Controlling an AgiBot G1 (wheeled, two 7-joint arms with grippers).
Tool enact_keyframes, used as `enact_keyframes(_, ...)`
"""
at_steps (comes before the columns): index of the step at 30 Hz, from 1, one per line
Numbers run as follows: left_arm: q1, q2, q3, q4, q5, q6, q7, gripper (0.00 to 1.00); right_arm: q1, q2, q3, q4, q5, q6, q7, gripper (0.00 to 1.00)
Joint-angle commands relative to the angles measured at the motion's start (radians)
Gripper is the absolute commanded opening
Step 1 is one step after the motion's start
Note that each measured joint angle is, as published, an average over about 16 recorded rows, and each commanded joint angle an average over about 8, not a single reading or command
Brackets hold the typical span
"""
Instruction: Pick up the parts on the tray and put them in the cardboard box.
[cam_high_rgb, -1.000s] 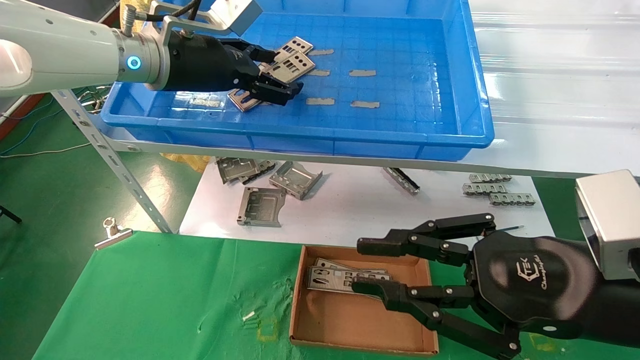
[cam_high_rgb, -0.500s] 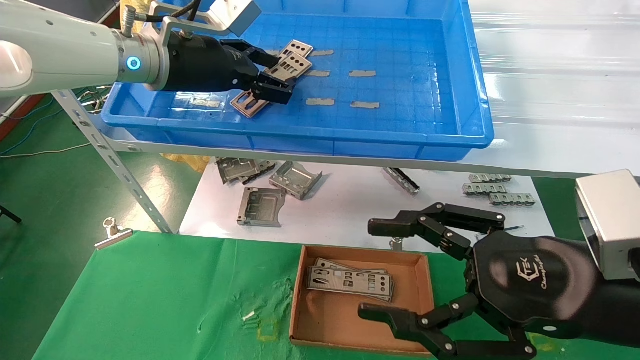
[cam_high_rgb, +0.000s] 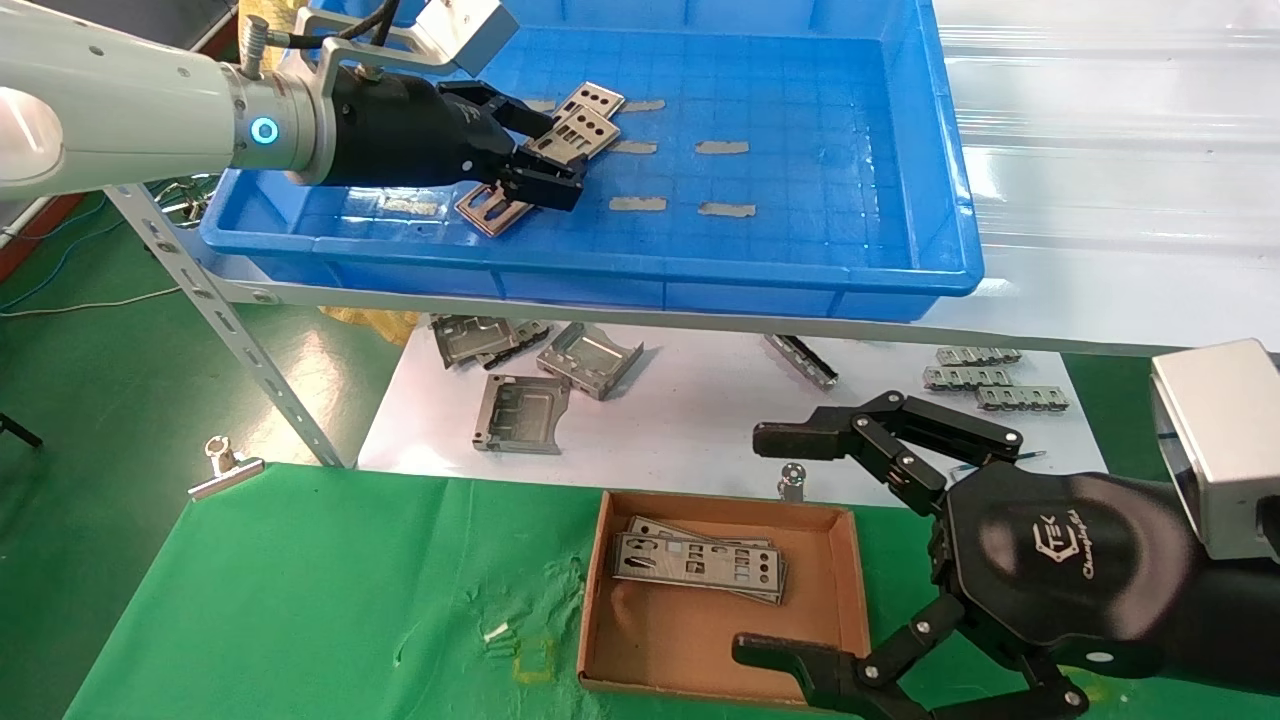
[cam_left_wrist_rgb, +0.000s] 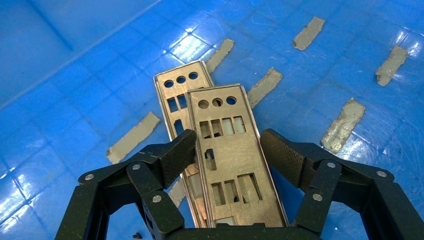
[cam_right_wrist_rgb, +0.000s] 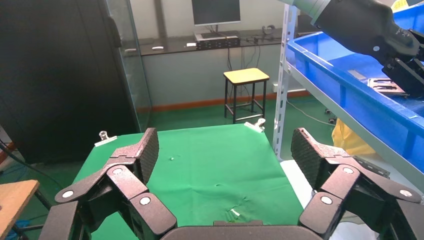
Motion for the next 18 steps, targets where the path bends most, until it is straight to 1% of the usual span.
enact_keyframes(1, -0.001, 0.000, 0.000, -0.001, -0.002, -0.002, 0.004, 0.00, 0.000, 0.000, 0.000, 0.000, 0.000, 0.000, 0.000, 1.00)
enact_keyframes(12, -0.046, -0.018, -0.019, 0.004, -0.032, 0.031, 0.041, 0.00, 0.000, 0.000, 0.000, 0.000, 0.000, 0.000, 0.000, 1.00)
enact_keyframes(18, -0.064, -0.033, -0.035, 0.012, -0.056, 0.069, 0.066, 0.00, 0.000, 0.000, 0.000, 0.000, 0.000, 0.000, 0.000, 1.00)
